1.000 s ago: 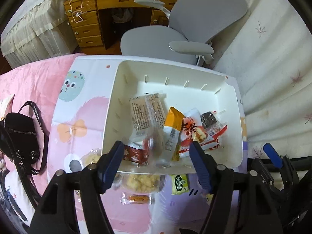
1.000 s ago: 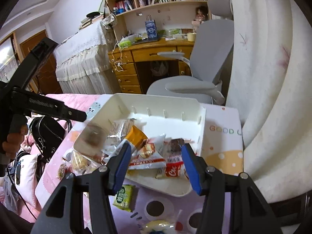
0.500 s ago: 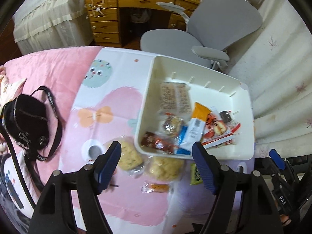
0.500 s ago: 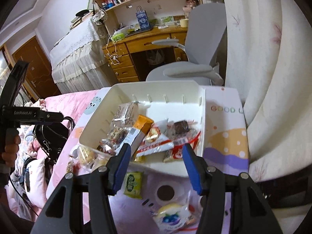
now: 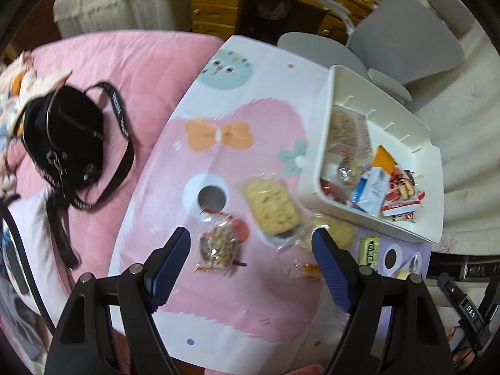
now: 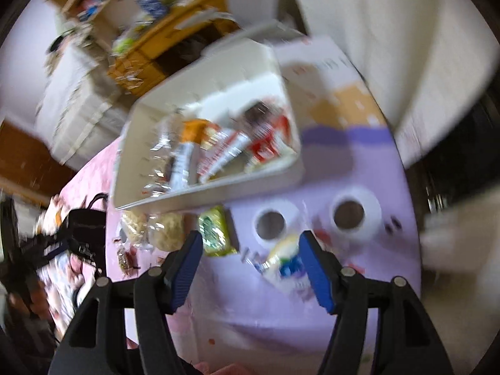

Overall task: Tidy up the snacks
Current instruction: 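Move left tool to another nut-cluster bag while right tool approaches the blueberry-printed bag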

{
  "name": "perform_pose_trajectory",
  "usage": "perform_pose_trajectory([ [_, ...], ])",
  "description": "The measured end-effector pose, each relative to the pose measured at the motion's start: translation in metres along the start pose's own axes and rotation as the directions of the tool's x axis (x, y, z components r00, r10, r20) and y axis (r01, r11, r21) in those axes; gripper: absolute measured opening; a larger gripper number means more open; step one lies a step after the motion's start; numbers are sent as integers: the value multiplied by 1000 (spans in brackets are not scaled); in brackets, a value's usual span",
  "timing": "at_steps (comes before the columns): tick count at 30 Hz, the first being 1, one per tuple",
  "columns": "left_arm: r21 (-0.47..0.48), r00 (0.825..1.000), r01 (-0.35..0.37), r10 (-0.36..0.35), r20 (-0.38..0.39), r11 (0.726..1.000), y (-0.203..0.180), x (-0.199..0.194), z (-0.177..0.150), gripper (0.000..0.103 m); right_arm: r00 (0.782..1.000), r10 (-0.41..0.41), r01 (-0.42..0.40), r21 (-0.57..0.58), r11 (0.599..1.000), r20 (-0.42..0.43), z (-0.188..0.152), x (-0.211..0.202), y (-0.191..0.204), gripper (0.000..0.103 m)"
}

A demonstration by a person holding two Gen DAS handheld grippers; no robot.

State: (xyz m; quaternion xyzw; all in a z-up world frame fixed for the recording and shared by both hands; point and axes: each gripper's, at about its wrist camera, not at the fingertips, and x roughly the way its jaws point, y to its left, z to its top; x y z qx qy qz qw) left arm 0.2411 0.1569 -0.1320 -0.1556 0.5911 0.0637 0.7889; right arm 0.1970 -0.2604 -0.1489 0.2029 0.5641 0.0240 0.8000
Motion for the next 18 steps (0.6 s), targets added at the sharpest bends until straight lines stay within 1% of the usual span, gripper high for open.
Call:
perform_pose_trajectory([
  [3, -23, 1000, -2, 2, -9, 1000, 18, 12, -4, 79, 999, -17, 22, 108, 994, -44, -5, 7, -13, 67],
  [6, -32, 1000, 1, -2, -25, 999, 31, 26, -9, 79, 997, -36, 52, 217, 975, -74, -10, 14, -26, 68],
  [8, -40, 1000, 8, -9, -30, 999, 39, 35, -13, 79, 995, -41, 67, 302, 951, -91, -14, 20, -34, 69],
  [9, -51, 999, 13, -15, -34, 999, 44, 41, -15, 79, 993, -46, 78, 321, 944, -105, -15, 24, -37, 73],
  [12, -83, 999, 33, -36, -37, 996, 54, 54, -19, 79, 988, -85, 129, 380, 916, -131, -20, 33, -40, 74],
  [15, -107, 997, 69, -72, -29, 992, 64, 69, -23, 79, 987, -69, 128, 454, 882, -144, -26, 43, -45, 74],
  [16, -104, 996, 78, -81, -26, 992, 68, 75, -24, 79, 987, -62, 126, 486, 865, -146, -28, 47, -46, 74],
  [18, -105, 996, 76, -80, -31, 992, 73, 85, -26, 79, 988, -51, 124, 535, 836, -148, -32, 54, -50, 74],
])
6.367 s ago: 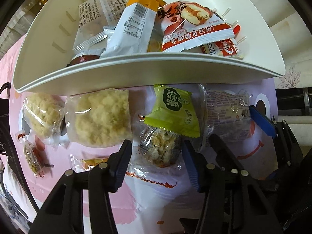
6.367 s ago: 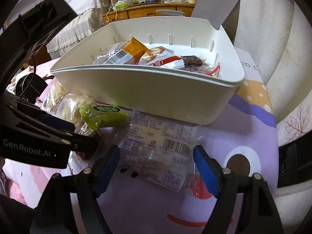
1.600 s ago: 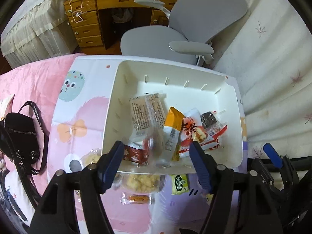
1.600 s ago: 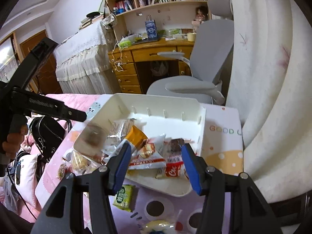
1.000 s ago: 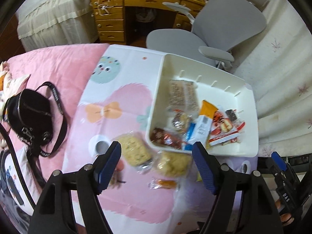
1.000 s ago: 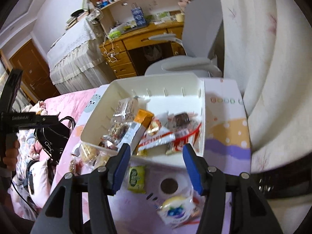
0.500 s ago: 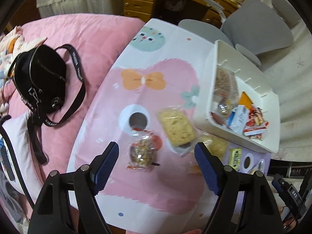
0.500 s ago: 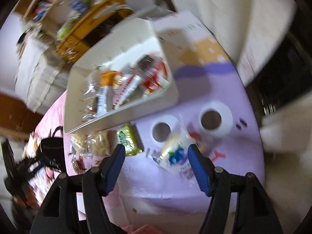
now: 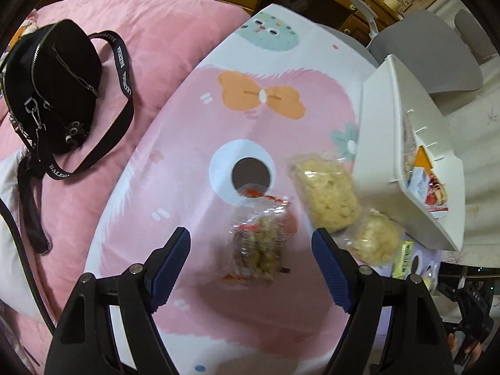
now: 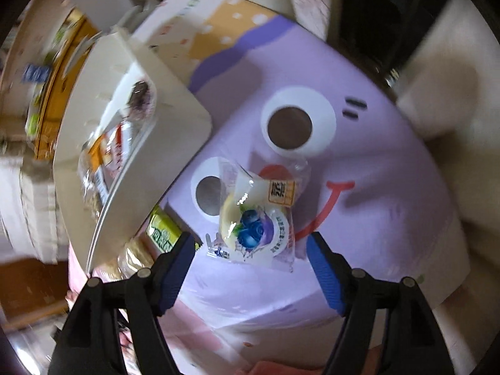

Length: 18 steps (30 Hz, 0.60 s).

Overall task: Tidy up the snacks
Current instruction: 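Move left tool to another nut-cluster bag while right tool approaches the blueberry-printed bag, then close left tool on the nut-cluster bag while right tool grasps the blueberry bag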

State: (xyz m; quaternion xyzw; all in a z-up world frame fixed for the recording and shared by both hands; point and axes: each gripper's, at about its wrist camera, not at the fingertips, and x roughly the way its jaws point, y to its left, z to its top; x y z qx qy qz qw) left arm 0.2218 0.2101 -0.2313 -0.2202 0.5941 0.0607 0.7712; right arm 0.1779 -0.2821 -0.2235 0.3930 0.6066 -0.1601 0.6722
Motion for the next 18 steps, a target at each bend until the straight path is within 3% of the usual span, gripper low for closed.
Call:
perform_pose_trajectory([
  [8, 0, 998, 5, -5, -69, 1000, 10, 34, 0, 77, 1000, -13, 15, 155, 988, -14, -1, 24, -13, 74],
  [18, 42, 995, 5, 0, -104, 999, 2, 51, 6, 69, 996, -84, 86, 186, 979, -19, 5, 38, -6, 74],
])
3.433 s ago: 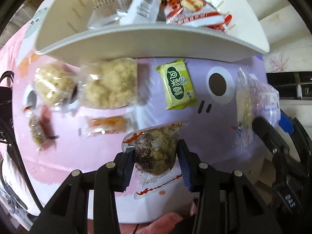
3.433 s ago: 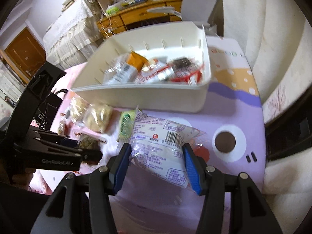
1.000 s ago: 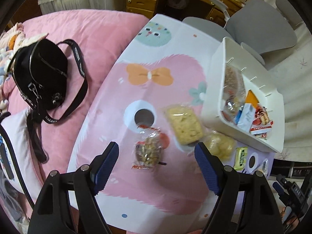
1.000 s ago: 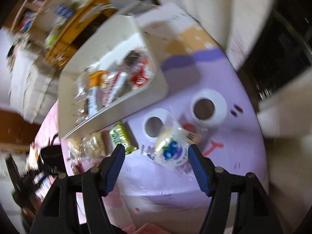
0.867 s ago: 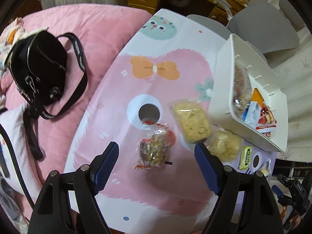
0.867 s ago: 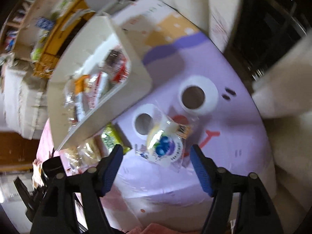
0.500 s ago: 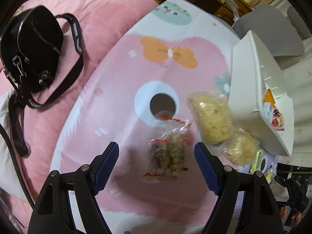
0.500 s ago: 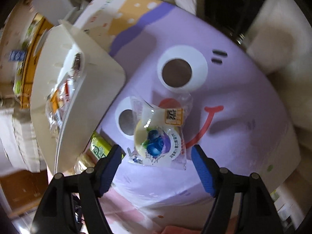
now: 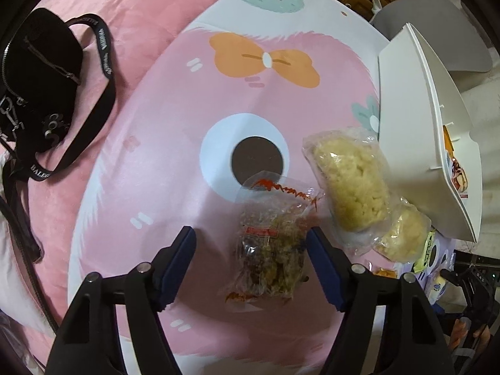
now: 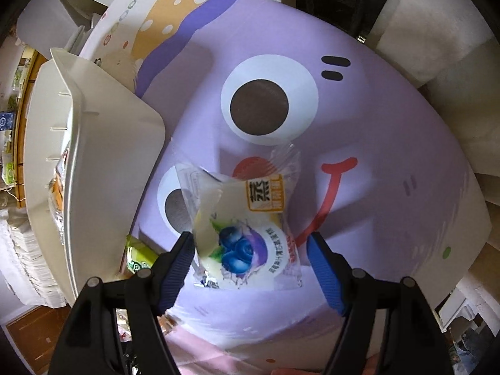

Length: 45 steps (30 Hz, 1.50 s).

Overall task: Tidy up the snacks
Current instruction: 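Close left tool on the nut-cluster bag while right tool grasps the blueberry bag, then carry the nut-cluster bag and blueberry bag over the white tray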

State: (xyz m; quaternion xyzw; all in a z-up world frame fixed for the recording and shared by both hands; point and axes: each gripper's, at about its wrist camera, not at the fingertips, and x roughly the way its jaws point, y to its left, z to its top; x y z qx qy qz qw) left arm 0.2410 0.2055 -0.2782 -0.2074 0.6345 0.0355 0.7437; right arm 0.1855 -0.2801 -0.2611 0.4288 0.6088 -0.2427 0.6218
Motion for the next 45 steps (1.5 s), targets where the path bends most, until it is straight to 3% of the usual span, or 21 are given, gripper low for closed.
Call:
perform_pose_trajectory([
  [4, 20, 1000, 13, -13, -14, 1000, -6, 4, 0, 59, 1000, -28, 28, 2, 1000, -9, 1, 6, 4, 74],
  [8, 49, 1000, 8, -7, -19, 999, -15, 7, 0, 47, 999, -37, 37, -7, 999, -6, -4, 16, 12, 65],
  [13, 55, 1000, 11, -10, -16, 998, -16, 7, 0, 42, 999, -33, 33, -29, 999, 3, -7, 14, 17, 58],
  [16, 49, 1000, 12, -10, -24, 999, -15, 8, -1, 33, 1000, -23, 24, -48, 999, 7, -6, 11, 20, 52],
  [27, 55, 1000, -2, 3, -24, 998, -19, -1, -15, 32, 1000, -28, 28, -103, 994, 2, -16, 13, 23, 49],
  [32, 70, 1000, -26, 27, -13, 997, -24, -13, -22, 32, 999, -16, 10, -173, 985, -31, -37, 18, 35, 49],
  [39, 98, 1000, -24, 22, 20, 995, -31, -45, -30, 32, 992, 11, -52, -337, 940, -122, -74, 29, 68, 49],
  [45, 182, 998, -11, 0, 62, 983, -53, -80, -23, 32, 990, 36, -102, -511, 854, -138, -104, 20, 108, 49],
])
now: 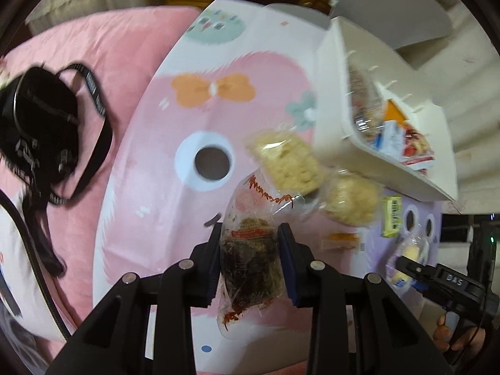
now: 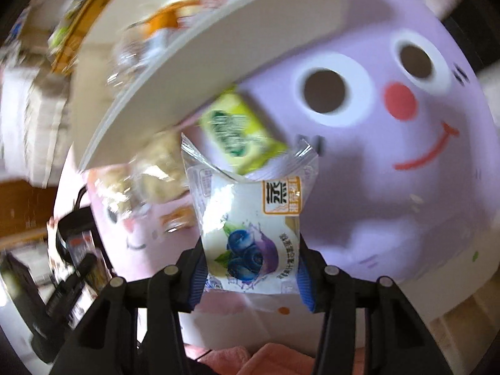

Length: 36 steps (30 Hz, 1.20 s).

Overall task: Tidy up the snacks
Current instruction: 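Carry the nut-cluster bag and blueberry bag over the white tray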

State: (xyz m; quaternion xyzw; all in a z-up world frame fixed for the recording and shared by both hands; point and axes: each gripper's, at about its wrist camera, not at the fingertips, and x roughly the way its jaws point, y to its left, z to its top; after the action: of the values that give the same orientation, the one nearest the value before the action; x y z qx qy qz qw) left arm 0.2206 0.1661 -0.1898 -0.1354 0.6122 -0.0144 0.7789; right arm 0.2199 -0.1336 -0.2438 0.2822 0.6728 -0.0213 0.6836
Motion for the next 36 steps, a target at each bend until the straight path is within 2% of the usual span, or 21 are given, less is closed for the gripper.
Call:
perform_pose_trajectory([
  [5, 78, 999, 24, -27, 33, 997, -24, -26, 20, 32, 998, 53, -49, -139, 989, 22, 0, -16, 43, 49],
  [10, 154, 996, 32, -43, 73, 987, -55, -47, 47, 32, 992, 104, -82, -261, 962, 72, 7, -42, 80, 49],
  [13, 193, 994, 33, -52, 95, 981, -71, -52, 62, 32, 985, 122, -77, -327, 942, 120, 9, -54, 99, 49],
  [19, 238, 985, 64, -100, 139, 969, -105, -54, 98, 32, 964, 138, -29, -429, 903, 225, 33, -82, 115, 49],
  [24, 251, 981, 90, -130, 146, 964, -124, -37, 120, 32, 939, 136, 32, -472, 881, 317, 56, -99, 110, 49],
  [27, 261, 982, 94, -132, 132, 961, -130, -23, 129, 32, 929, 137, 43, -468, 882, 343, 69, -100, 104, 49],
  [36, 282, 986, 114, -144, 88, 952, -147, 8, 136, 33, 931, 132, 17, -402, 915, 340, 101, -90, 80, 52],
])
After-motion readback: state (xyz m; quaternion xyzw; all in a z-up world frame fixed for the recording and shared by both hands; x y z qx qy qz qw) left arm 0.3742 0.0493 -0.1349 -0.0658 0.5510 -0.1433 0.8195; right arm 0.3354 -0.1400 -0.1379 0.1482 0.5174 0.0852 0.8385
